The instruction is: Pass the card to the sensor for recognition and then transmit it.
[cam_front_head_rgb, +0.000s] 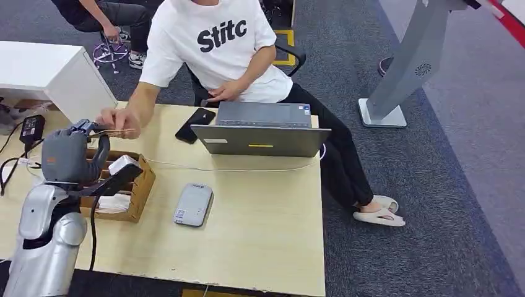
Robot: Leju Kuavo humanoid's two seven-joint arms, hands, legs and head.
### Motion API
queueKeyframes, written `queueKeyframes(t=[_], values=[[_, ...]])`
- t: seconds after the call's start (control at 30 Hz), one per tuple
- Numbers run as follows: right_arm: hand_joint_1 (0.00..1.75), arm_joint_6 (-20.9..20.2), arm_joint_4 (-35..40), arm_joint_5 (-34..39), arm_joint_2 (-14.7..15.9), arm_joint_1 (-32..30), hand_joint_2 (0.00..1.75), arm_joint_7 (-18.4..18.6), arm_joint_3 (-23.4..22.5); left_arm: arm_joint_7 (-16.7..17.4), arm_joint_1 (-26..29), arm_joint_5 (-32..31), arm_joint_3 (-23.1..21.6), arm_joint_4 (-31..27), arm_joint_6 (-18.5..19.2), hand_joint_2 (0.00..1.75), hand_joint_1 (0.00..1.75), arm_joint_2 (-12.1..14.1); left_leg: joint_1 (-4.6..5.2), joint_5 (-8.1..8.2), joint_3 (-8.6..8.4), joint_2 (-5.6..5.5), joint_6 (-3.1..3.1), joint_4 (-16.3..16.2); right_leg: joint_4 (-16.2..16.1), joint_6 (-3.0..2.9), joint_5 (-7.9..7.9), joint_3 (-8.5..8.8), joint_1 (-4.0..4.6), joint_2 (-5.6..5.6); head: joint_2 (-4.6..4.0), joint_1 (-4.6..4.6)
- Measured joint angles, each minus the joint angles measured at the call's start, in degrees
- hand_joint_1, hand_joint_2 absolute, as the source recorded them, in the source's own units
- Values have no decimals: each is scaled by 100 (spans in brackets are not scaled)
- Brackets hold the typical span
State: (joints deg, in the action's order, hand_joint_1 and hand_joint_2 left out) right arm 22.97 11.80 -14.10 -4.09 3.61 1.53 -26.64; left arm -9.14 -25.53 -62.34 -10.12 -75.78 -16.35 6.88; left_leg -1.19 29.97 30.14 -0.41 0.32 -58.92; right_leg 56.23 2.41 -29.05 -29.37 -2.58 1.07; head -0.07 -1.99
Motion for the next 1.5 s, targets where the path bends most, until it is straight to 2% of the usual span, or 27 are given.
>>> queueKeyframes(t=[0.33,0.5,0.57,1.4,1.5], values=[[0,11,-18,-9,-20,-1,175,2,20,-50,18,192,-68,76,39,175,175,-7,0,0,2,-1,0,0,1,0,0,1,0,-1,0,0],[0,4,-24,13,-33,-2,175,-2,20,-111,83,269,-264,76,491,175,175,-15,0,0,3,-2,0,0,1,0,0,1,0,-2,0,0],[0,2,-24,11,-37,-1,175,-4,20,-114,104,273,-337,76,564,175,175,-15,0,0,3,-2,0,0,1,0,0,1,0,-1,0,2],[0,0,-24,-4,-46,-3,175,-4,20,-114,132,275,-474,76,636,175,175,-15,0,0,3,-3,0,0,2,0,0,1,0,-3,0,0],[0,-33,-24,-37,-59,-2,175,-57,17,-101,139,247,-816,175,1078,175,175,7,0,0,3,-4,0,0,2,0,0,1,0,-3,0,0]])
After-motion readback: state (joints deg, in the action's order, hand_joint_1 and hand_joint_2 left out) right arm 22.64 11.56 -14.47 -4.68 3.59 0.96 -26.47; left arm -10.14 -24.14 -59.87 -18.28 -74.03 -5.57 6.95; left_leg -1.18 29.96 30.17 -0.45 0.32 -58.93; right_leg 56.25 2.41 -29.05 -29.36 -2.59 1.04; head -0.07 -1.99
